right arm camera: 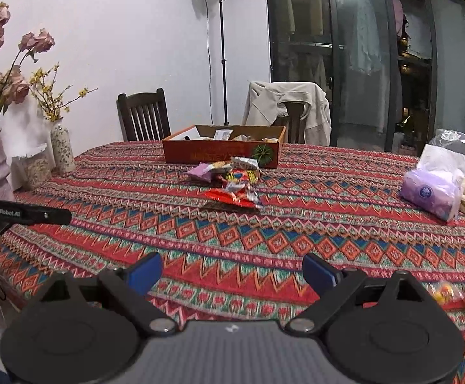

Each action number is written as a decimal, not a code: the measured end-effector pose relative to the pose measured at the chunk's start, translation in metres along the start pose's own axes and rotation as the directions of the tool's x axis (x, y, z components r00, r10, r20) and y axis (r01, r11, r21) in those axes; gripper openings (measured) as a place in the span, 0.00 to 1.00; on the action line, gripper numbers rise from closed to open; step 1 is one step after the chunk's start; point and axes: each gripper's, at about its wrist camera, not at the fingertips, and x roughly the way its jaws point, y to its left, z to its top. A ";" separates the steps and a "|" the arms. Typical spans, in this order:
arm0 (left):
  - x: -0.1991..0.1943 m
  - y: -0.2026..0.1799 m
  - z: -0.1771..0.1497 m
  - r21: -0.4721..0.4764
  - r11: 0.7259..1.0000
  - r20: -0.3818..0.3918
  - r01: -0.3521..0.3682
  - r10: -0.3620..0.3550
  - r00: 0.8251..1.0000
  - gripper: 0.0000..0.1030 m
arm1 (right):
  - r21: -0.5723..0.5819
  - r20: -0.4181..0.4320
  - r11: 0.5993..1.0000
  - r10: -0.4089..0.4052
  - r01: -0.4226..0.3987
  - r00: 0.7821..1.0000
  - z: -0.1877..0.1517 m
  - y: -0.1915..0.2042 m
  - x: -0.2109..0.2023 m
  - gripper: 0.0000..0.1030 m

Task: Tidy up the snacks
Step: 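Withdraw both tools from the box back toward the snack pile, then grasp a cracker packet with left tool while right grasps a white cracker packet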

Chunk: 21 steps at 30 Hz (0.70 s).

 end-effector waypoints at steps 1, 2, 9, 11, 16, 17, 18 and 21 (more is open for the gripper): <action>0.004 -0.001 0.005 0.006 1.000 0.005 0.004 -0.004 1.000 1.00 | -0.002 0.004 1.000 0.004 -0.004 1.000 0.005 -0.001 0.005 0.91; 0.011 -0.003 0.012 0.015 1.000 0.012 0.010 -0.011 1.000 1.00 | -0.002 0.009 1.000 0.011 -0.011 1.000 0.011 -0.003 0.012 0.91; 0.072 -0.015 0.072 0.071 0.996 0.020 0.060 -0.061 0.998 1.00 | 0.041 0.037 0.997 0.068 -0.069 0.997 0.065 -0.031 0.071 0.91; 0.098 -0.024 0.091 0.079 0.995 0.022 0.061 -0.063 0.998 1.00 | 0.069 0.043 0.993 0.097 -0.100 0.994 0.085 -0.042 0.094 0.91; 0.171 -0.042 0.127 0.079 0.992 0.000 0.099 -0.099 0.995 0.99 | 0.132 0.041 0.980 0.142 -0.146 0.989 0.128 -0.068 0.158 0.91; 0.189 -0.047 0.132 0.083 0.992 -0.011 0.095 -0.095 0.995 0.99 | 0.155 0.033 0.975 0.154 -0.157 0.987 0.135 -0.074 0.173 0.91; 0.207 -0.050 0.137 0.090 0.991 -0.023 0.096 -0.094 0.995 0.96 | 0.172 0.028 0.971 0.162 -0.164 0.986 0.139 -0.077 0.185 0.91; 0.254 -0.058 0.144 0.100 0.990 -0.070 0.099 -0.092 0.993 0.82 | 0.221 0.010 0.956 0.194 -0.191 0.981 0.153 -0.091 0.227 0.91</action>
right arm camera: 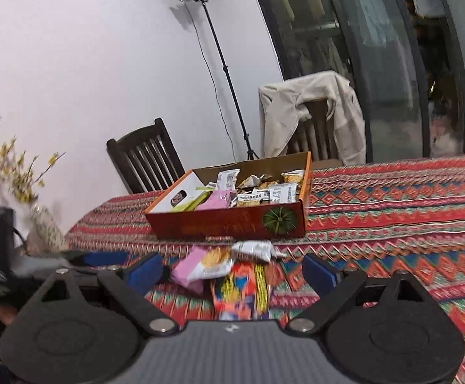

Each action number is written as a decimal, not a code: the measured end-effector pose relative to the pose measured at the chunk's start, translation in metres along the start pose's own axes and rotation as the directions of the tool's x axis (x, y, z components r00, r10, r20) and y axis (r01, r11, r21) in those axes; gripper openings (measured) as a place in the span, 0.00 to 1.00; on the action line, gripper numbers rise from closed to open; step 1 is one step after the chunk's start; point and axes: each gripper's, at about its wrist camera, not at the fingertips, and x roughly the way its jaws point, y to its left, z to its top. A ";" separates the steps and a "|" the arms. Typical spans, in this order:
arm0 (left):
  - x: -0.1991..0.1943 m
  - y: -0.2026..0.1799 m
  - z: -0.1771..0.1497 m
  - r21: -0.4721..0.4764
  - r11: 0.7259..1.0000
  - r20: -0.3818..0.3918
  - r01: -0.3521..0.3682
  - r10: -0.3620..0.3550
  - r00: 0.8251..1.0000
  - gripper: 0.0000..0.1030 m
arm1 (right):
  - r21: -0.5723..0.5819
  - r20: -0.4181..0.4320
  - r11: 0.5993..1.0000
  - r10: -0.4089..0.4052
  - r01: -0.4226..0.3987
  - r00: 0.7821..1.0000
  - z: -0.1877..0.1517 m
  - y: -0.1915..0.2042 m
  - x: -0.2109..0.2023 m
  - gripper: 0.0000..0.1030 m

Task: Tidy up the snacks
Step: 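Grasp a cracker packet with left tool while right grasps a white cracker packet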

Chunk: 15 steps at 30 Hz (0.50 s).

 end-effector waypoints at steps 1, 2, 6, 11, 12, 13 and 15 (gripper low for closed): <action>0.014 0.000 0.002 0.000 1.000 -0.015 0.007 -0.007 1.000 0.77 | 0.020 -0.010 1.000 0.006 -0.006 1.000 0.004 -0.007 0.014 0.91; 0.026 0.001 0.003 -0.003 1.000 -0.032 0.005 -0.005 0.999 0.75 | 0.040 -0.020 0.999 0.006 -0.005 1.000 0.008 -0.012 0.026 0.91; 0.056 0.006 -0.003 -0.016 1.000 -0.070 0.004 -0.006 0.998 0.50 | 0.113 -0.084 0.993 0.028 -0.018 0.996 0.018 -0.032 0.082 0.89; 0.050 0.017 -0.006 -0.019 0.999 -0.040 0.028 -0.028 0.999 0.42 | 0.164 -0.186 0.986 0.058 -0.027 0.981 0.013 -0.038 0.152 0.85; 0.047 0.019 -0.005 -0.017 1.000 -0.037 0.026 -0.027 0.999 0.41 | 0.152 -0.206 0.988 0.045 -0.013 0.977 0.010 -0.036 0.161 0.84; 0.044 0.021 -0.005 -0.009 1.000 -0.031 0.018 -0.018 0.999 0.41 | 0.130 -0.223 0.991 0.026 0.004 0.975 0.008 -0.033 0.171 0.84; 0.037 0.023 -0.005 0.016 1.000 -0.026 -0.002 0.002 1.000 0.40 | 0.099 -0.238 0.995 -0.004 0.029 0.971 0.002 -0.028 0.182 0.75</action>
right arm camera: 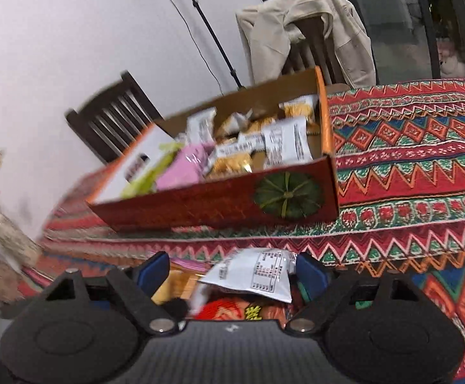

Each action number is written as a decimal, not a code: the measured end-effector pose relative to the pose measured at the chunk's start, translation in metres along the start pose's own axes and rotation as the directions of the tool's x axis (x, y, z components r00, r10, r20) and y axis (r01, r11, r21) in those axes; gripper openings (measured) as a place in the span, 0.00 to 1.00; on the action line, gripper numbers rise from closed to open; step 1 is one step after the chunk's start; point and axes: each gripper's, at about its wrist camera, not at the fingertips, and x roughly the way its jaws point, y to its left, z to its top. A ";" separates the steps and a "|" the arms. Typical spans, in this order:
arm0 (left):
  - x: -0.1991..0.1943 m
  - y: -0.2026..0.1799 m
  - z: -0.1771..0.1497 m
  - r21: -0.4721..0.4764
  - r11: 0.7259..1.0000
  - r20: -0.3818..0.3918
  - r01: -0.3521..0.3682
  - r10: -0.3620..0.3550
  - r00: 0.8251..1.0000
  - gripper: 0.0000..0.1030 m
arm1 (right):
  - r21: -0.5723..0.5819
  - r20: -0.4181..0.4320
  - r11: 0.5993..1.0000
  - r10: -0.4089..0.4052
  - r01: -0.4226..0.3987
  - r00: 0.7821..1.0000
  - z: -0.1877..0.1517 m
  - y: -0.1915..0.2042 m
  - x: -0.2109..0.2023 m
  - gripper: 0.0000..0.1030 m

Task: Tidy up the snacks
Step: 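Grasp a cracker packet with left tool while right grasps a white cracker packet, then lift both held cracker packets and carry them over the box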

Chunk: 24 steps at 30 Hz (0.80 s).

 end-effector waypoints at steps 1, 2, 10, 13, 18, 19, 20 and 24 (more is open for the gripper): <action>-0.005 0.003 -0.001 0.006 1.000 0.003 -0.004 0.004 1.000 0.40 | -0.004 -0.003 1.000 -0.007 0.007 1.000 -0.002 0.000 0.003 0.62; -0.012 0.005 -0.003 0.009 1.000 0.005 -0.006 0.006 1.000 0.40 | 0.000 -0.001 1.000 -0.006 0.006 1.000 -0.003 -0.001 0.004 0.54; -0.091 0.028 -0.018 -0.001 0.998 0.084 -0.070 0.070 0.994 0.40 | -0.019 0.086 0.999 -0.029 0.031 0.996 -0.007 0.004 -0.037 0.49; -0.130 0.032 -0.028 -0.035 0.996 0.134 -0.079 0.083 0.987 0.40 | -0.101 0.148 0.994 -0.024 0.040 0.989 -0.016 0.024 -0.080 0.49; -0.188 0.033 -0.060 -0.148 0.987 0.191 -0.060 0.088 0.978 0.40 | -0.236 0.238 0.969 -0.015 0.073 0.971 -0.063 0.064 -0.164 0.49; -0.196 0.032 -0.068 -0.170 0.984 0.190 -0.050 0.082 0.978 0.40 | -0.259 0.252 0.962 -0.018 0.085 0.968 -0.078 0.072 -0.181 0.49; -0.205 0.031 -0.077 -0.200 0.979 0.186 -0.038 0.075 0.980 0.40 | -0.274 0.262 0.957 -0.020 0.095 0.965 -0.090 0.079 -0.193 0.49; -0.229 0.026 -0.105 -0.256 0.967 0.167 -0.021 0.065 0.984 0.40 | -0.310 0.256 0.947 0.001 0.081 0.967 -0.136 0.096 -0.233 0.50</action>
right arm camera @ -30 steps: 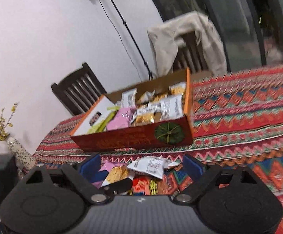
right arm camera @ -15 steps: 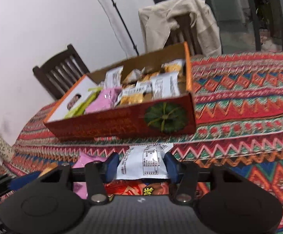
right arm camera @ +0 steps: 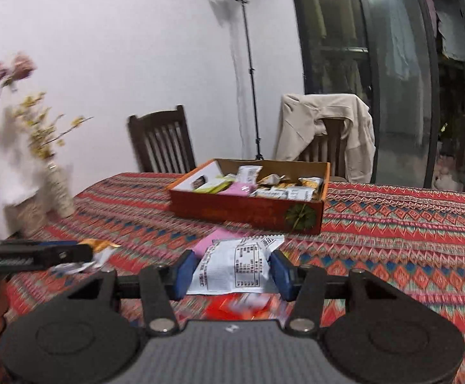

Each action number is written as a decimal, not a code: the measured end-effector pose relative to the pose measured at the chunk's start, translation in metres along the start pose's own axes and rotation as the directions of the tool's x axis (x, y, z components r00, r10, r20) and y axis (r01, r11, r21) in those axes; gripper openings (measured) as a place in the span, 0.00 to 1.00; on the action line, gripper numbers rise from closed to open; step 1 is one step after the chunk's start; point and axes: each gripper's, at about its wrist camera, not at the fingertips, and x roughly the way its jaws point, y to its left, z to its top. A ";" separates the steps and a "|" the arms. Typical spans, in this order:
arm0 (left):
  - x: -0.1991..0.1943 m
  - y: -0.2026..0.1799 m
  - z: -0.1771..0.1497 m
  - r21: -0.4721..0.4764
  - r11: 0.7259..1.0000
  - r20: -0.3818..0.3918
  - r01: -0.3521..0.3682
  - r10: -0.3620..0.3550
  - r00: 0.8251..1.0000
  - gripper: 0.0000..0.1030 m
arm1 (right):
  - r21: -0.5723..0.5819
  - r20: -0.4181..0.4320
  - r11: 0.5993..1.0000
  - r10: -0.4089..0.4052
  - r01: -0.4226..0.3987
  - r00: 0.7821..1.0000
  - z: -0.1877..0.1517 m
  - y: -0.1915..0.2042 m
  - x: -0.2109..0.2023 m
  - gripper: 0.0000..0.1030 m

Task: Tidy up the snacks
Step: 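Lift both held cracker packets and carry them over the box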

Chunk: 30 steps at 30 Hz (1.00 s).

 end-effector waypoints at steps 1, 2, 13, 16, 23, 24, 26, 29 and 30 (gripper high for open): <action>-0.008 0.000 -0.006 -0.002 1.000 -0.005 -0.003 0.003 1.000 0.40 | -0.007 -0.009 1.000 0.006 -0.006 1.000 -0.007 0.005 -0.010 0.50; -0.013 0.000 -0.010 0.001 1.000 -0.010 -0.008 0.008 1.000 0.40 | -0.015 -0.017 1.000 0.006 -0.006 1.000 -0.013 0.010 -0.020 0.50; -0.036 -0.010 -0.010 0.044 0.999 0.040 -0.024 0.022 0.999 0.40 | 0.028 0.007 1.000 0.013 -0.014 1.000 -0.034 0.020 -0.065 0.50; -0.029 -0.011 -0.001 0.056 0.998 0.045 -0.018 0.016 0.999 0.40 | 0.032 0.008 0.999 0.021 -0.021 1.000 -0.033 0.019 -0.058 0.50; 0.027 -0.027 0.081 0.125 0.990 0.092 0.069 -0.080 0.993 0.40 | -0.013 0.038 0.999 0.033 -0.032 0.999 0.017 -0.002 -0.016 0.50; 0.041 -0.030 0.096 0.140 0.987 0.098 0.074 -0.088 0.991 0.40 | -0.019 0.044 0.999 0.033 -0.032 0.998 0.030 -0.008 -0.006 0.50; 0.069 -0.036 0.124 0.148 0.987 0.103 0.065 -0.081 0.991 0.40 | -0.025 0.061 0.999 0.033 -0.032 0.998 0.059 -0.020 0.020 0.50; 0.114 -0.041 0.159 0.142 0.988 0.099 0.063 -0.078 0.992 0.40 | 0.004 0.059 0.998 0.059 -0.060 0.996 0.102 -0.041 0.069 0.50; 0.131 -0.042 0.169 0.141 0.987 0.090 0.071 -0.085 0.992 0.40 | 0.010 0.055 0.998 0.059 -0.059 0.997 0.113 -0.047 0.087 0.50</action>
